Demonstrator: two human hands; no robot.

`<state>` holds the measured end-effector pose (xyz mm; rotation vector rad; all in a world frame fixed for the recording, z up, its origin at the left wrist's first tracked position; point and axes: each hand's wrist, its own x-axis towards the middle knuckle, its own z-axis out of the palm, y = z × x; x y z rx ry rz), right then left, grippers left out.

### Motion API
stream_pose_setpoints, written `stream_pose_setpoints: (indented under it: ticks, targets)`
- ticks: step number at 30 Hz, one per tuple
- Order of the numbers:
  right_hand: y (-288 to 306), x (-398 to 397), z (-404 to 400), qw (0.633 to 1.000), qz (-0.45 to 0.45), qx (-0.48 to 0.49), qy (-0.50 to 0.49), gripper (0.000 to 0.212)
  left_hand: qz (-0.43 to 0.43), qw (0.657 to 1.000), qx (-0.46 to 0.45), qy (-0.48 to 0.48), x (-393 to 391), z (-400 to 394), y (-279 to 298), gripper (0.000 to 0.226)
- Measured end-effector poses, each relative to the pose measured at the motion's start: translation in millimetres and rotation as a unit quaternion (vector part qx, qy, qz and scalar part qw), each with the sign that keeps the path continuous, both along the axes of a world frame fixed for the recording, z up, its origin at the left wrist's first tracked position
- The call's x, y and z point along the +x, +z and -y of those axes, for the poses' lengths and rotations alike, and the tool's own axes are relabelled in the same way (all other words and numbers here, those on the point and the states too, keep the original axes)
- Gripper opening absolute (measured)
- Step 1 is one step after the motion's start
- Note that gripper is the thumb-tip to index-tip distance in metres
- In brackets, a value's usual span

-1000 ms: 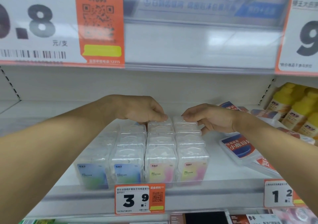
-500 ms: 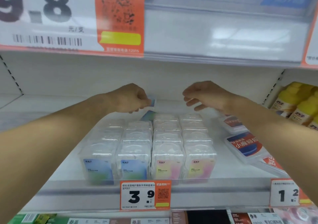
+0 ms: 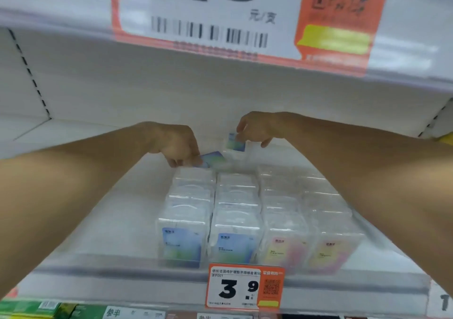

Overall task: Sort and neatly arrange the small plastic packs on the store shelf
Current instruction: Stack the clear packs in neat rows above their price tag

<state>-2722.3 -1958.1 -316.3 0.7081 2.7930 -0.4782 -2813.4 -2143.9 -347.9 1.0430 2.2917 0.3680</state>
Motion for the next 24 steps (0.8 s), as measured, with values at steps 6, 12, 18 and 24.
stream_pose_setpoints:
  ticks: [6, 12, 18, 24]
  targets:
    - [-12.8, -13.2, -2.0, 0.998, 0.049, -0.039, -0.023, 0.087, -0.043, 0.997, 0.019, 0.055, -15.2, 24.8, -9.0, 0.036]
    - [0.6, -7.3, 7.0, 0.999, -0.012, -0.03, 0.009, 0.085, 0.032, 0.98, 0.169, 0.095, -14.8, 29.8, -1.8, 0.021]
    - [14.5, 12.6, 10.2, 0.984, -0.133, -0.12, 0.007, 0.037, 0.017, 0.931, 0.324, 0.169, -1.9, 30.4, 25.4, 0.046]
    - [15.8, 43.6, 13.1, 0.98, -0.062, -0.183, 0.05, 0.019, 0.041, 0.954, 0.284, 0.084, 15.3, 26.3, 22.7, 0.038]
